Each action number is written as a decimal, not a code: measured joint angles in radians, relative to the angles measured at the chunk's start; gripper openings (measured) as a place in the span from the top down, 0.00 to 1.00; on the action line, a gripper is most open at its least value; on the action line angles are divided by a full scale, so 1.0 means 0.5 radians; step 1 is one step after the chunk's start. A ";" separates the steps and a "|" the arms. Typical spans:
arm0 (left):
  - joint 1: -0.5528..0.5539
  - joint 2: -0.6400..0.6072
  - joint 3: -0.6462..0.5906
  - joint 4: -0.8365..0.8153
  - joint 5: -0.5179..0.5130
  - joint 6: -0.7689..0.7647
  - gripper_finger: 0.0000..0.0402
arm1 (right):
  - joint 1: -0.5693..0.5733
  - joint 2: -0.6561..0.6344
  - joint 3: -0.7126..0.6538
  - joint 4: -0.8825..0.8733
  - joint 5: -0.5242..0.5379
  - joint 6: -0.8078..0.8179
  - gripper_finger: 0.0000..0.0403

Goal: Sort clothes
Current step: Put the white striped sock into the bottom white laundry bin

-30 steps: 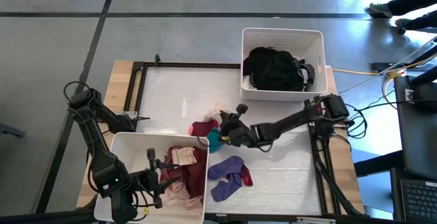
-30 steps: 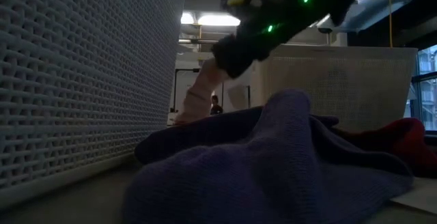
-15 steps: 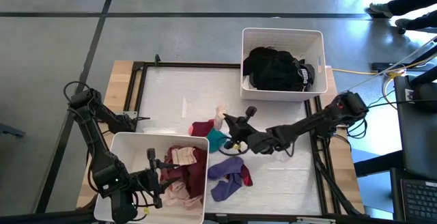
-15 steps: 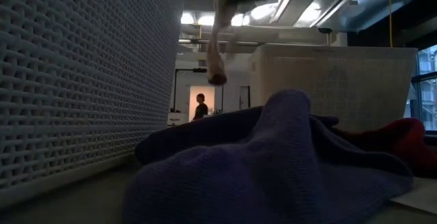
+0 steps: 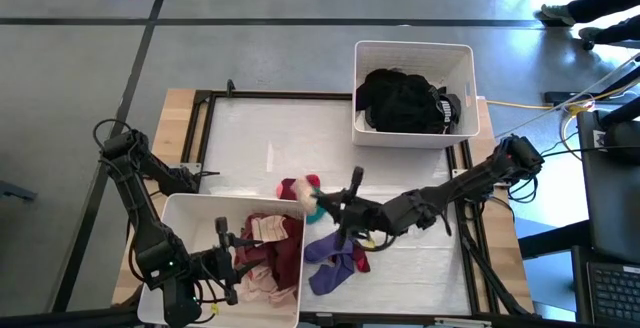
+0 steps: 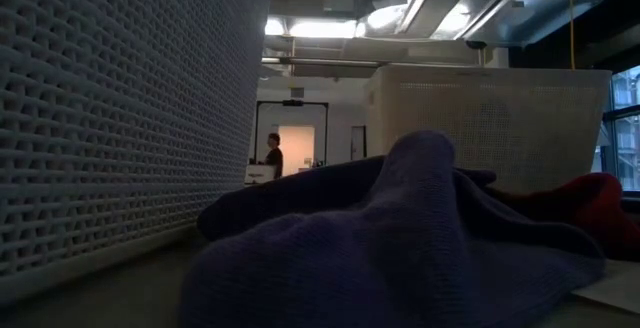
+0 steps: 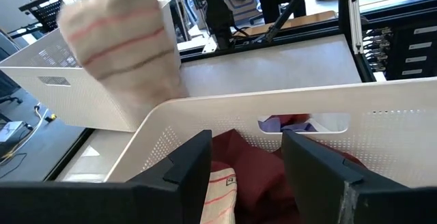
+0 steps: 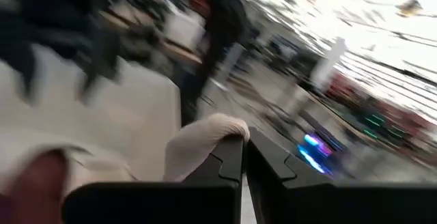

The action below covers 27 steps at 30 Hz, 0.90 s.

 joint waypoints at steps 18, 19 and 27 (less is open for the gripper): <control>0.002 0.000 -0.001 0.000 -0.001 0.001 0.58 | -0.183 0.174 0.049 0.271 -1.046 0.432 0.96; 0.002 0.001 -0.001 -0.001 0.000 0.003 0.58 | -0.184 0.193 0.048 0.296 -1.062 0.455 0.96; 0.001 0.001 -0.001 -0.001 0.000 0.001 0.58 | -0.219 0.330 0.048 0.562 -1.130 0.546 0.96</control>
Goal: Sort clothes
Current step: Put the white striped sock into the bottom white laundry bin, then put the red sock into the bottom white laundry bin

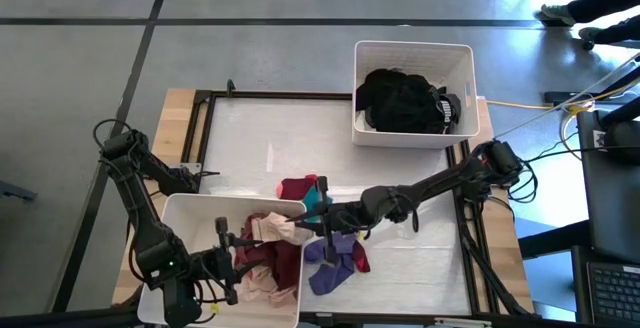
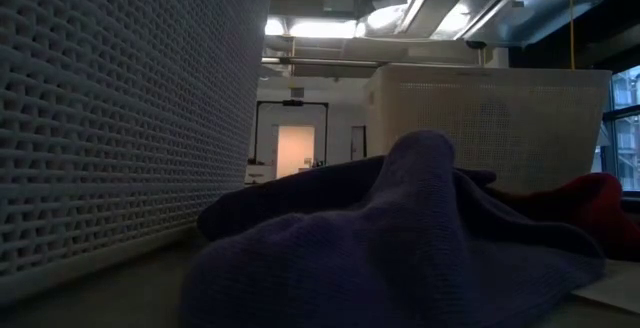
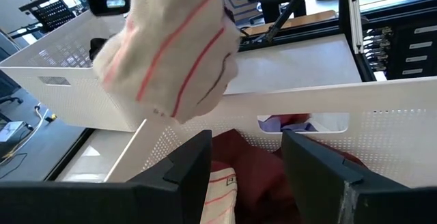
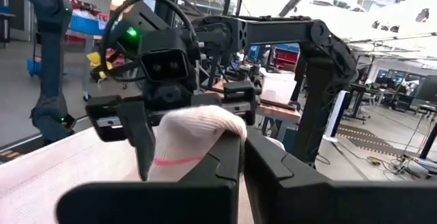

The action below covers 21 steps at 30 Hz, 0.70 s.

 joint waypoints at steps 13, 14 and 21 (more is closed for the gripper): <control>-0.003 0.000 0.000 0.001 0.000 0.000 0.58 | 0.001 0.089 0.000 -0.109 -0.042 0.065 0.79; -0.003 -0.001 0.000 0.001 0.000 0.000 0.58 | 0.001 0.089 0.000 -0.135 -0.039 0.100 0.75; -0.003 0.000 0.000 0.001 0.072 -0.006 0.58 | 0.009 0.016 -0.003 -0.261 -0.031 0.129 0.52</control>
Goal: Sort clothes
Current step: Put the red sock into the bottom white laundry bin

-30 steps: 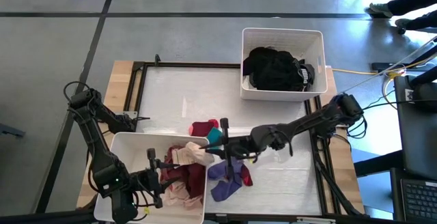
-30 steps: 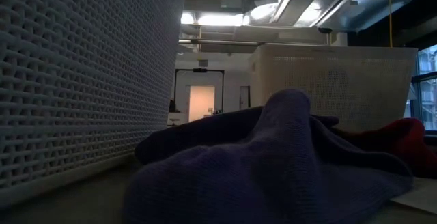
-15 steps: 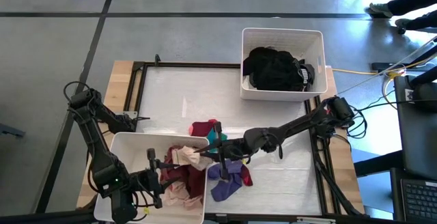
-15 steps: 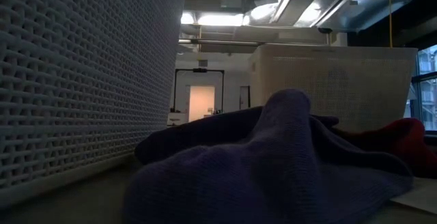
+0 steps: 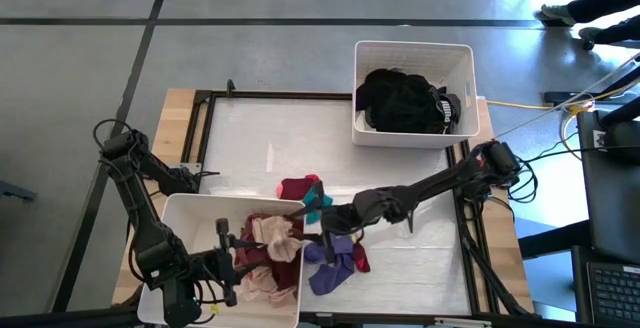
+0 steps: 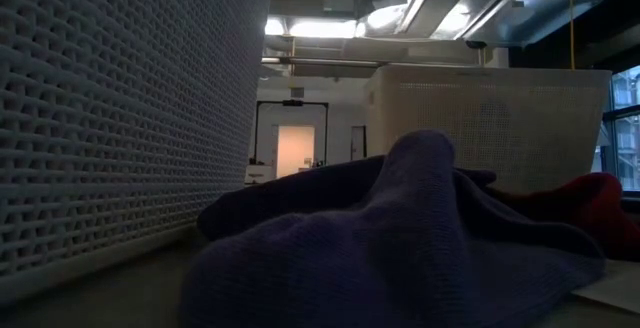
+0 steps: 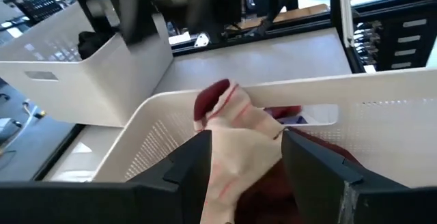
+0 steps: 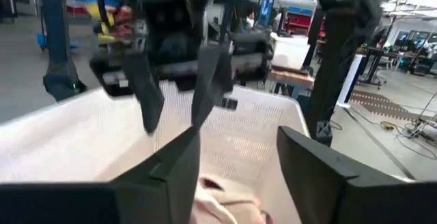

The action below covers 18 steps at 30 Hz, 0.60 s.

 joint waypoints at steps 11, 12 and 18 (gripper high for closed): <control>0.003 0.000 0.000 0.000 0.040 -0.013 0.58 | 0.033 -0.396 0.001 -0.765 0.373 0.004 0.47; 0.010 0.000 0.000 0.000 0.040 -0.018 0.58 | 0.033 -0.416 0.001 -0.875 0.448 0.014 0.47; 0.057 0.001 -0.020 -0.004 0.041 -0.054 0.58 | 0.032 -0.434 -0.006 -1.409 0.823 0.232 0.47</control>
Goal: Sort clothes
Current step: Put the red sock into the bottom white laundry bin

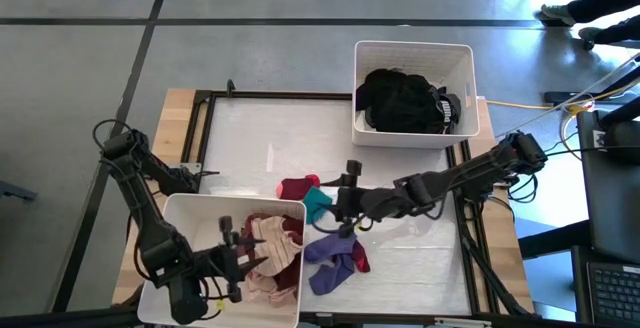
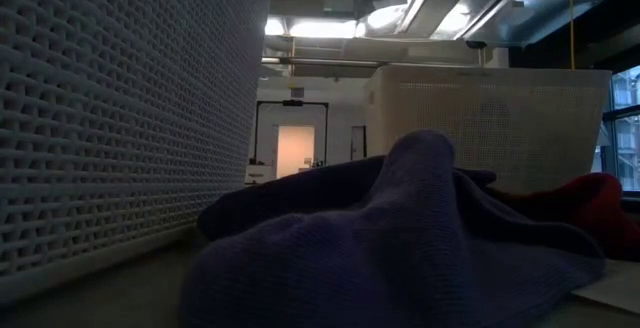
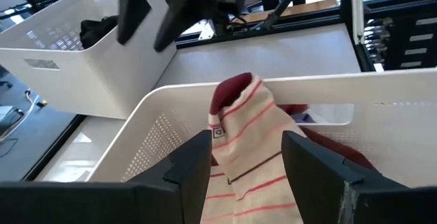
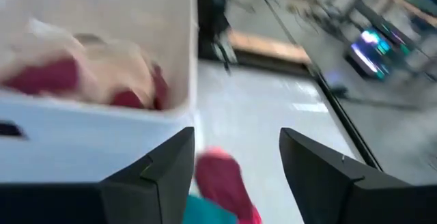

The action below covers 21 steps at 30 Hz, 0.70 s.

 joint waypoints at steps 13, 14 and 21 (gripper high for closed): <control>0.026 0.000 -0.002 0.003 0.000 0.006 0.58 | -0.267 0.154 -0.532 0.421 0.085 0.260 0.47; 0.027 0.000 -0.002 0.006 0.000 0.007 0.58 | -0.300 0.183 -0.556 0.498 0.049 0.280 0.47; 0.047 0.000 -0.003 0.000 0.000 0.015 0.58 | -0.482 0.449 -0.620 0.847 -0.169 0.363 0.47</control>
